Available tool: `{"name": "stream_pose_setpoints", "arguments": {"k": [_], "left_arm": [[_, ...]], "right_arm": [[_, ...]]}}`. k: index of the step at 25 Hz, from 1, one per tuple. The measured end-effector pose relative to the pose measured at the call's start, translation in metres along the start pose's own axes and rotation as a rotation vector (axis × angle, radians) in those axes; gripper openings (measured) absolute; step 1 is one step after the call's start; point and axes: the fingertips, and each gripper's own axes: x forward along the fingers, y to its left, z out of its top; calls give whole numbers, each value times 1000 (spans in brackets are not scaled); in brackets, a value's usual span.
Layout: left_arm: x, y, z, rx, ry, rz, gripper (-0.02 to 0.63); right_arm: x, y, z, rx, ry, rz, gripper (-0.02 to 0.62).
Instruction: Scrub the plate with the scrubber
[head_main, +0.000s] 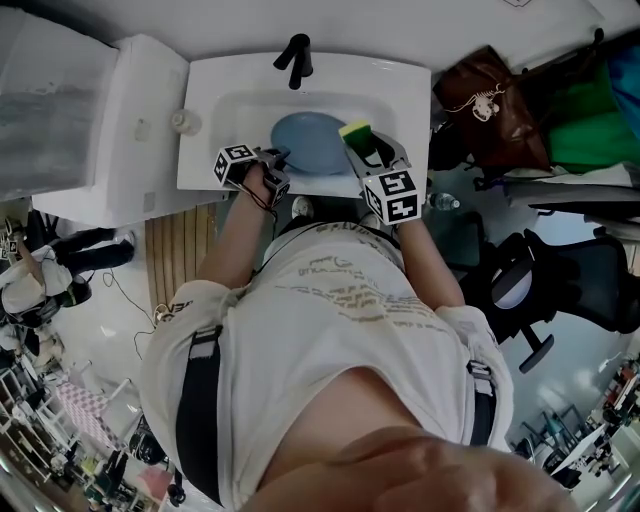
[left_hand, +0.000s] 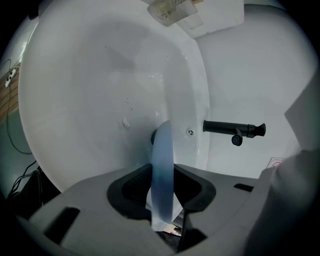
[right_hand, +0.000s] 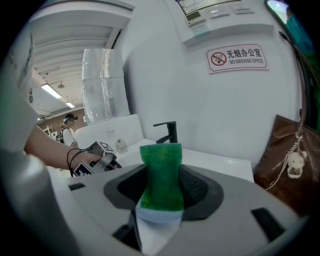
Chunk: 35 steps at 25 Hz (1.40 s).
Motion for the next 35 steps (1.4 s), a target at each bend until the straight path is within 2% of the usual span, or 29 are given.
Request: {"name": "stream_pose_setpoints", "arguments": {"k": [2,6,10,14,18,20,22,25,31,35], "left_arm": [[2,2,-2,-3,2,10,123],[0,3,-6,59,19,54,127],[-4,2,-6,103,21,89,171],[-12,5,-1,172,-8,141,196],[-25,8,14,251,-74,197,206],[-35,6,24,327,-125,226,201],[-46,-1,32,427,-179,257,85],[-59,-23,37,574,-241,273,44],[-84,-102,31,905,-432,193,23],[-100,-154,15,1126,-564,110,21]], "right_arm": [[-1,0,0,-5,1,-1,201],[-2,3,-1,-11,5,5,201],[-1,8,-3,-13,12,27,201],[-1,9,-3,-14,6,28,201],[-1,6,3,-4,-16,19,201],[-1,4,8,-1,-32,11,201],[-2,1,13,-3,-49,-6,201],[-6,-6,24,7,-81,-41,201],[-22,-27,56,32,-190,-142,196],[-41,-31,87,59,-299,-148,195]]}}
